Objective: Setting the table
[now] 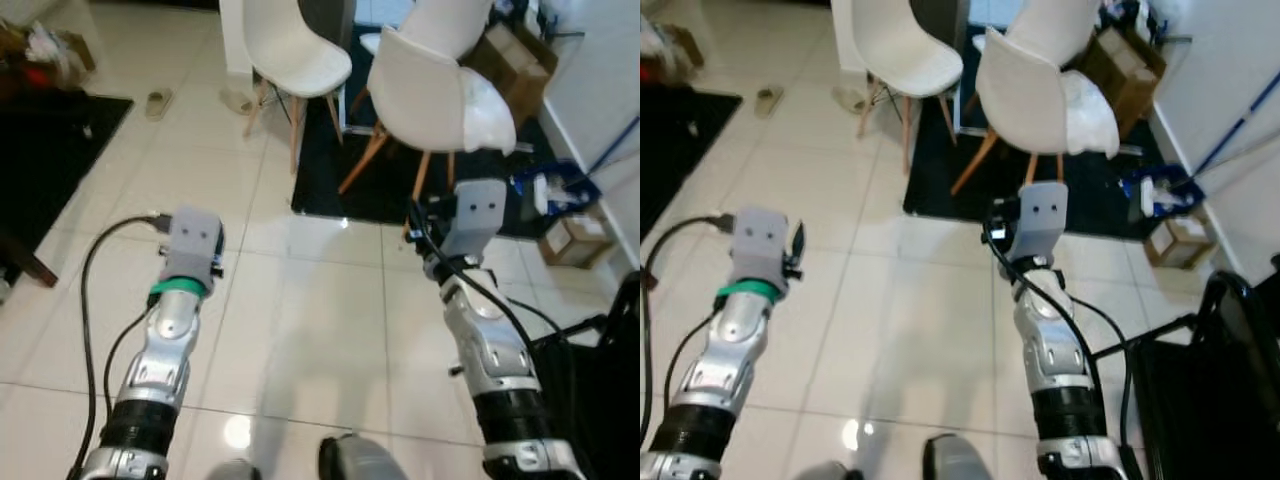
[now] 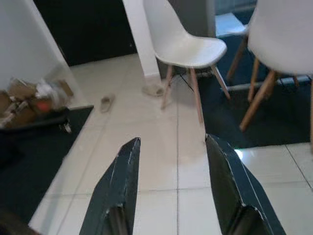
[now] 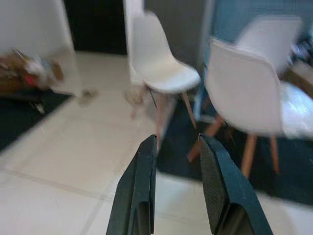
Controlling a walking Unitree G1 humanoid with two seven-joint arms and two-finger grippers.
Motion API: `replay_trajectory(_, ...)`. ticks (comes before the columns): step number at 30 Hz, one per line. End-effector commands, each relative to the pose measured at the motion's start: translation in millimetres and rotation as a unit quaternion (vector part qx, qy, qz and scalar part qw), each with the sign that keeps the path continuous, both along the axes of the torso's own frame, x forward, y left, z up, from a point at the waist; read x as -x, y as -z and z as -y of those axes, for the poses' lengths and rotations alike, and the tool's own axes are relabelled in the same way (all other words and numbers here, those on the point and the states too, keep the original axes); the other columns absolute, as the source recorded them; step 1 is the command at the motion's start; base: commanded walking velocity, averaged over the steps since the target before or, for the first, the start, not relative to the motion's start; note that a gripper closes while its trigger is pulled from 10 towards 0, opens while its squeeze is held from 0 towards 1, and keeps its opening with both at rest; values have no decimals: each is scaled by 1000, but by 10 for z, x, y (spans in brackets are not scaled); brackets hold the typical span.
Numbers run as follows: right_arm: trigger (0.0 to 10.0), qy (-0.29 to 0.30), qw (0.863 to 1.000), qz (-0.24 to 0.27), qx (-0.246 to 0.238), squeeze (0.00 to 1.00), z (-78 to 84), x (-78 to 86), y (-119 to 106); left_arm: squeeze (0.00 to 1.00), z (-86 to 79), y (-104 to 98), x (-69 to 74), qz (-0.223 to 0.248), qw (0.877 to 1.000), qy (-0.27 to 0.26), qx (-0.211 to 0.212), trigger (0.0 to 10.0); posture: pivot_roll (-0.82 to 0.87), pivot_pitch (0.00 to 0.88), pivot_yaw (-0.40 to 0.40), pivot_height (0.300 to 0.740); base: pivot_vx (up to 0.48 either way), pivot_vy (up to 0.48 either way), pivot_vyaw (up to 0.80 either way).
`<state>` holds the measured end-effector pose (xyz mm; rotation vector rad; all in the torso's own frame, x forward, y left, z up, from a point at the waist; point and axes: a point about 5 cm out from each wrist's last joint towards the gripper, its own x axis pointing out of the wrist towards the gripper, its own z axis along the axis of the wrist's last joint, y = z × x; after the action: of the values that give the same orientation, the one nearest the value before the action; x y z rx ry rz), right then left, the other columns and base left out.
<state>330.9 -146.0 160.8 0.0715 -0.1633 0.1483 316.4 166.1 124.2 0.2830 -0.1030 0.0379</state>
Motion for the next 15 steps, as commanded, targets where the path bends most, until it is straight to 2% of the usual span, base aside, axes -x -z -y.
replay_trajectory(1,10000,-19,1000,-2,-13,0,-60,11,23,39,-42,-11,3,2,1000,-9,-8,10000,23,0,-43,740,349,0,0)
replay_trajectory(6,10000,-36,999,5,-36,0,-91,39,-10,47,47,-98,-81,16,1000,3,-8,10000,-1,0,-30,740,346,0,0)
replay_trajectory(15,10000,-29,999,4,-39,0,-32,70,24,51,112,-102,-94,15,1000,8,-7,10000,-12,0,-20,740,376,0,0)
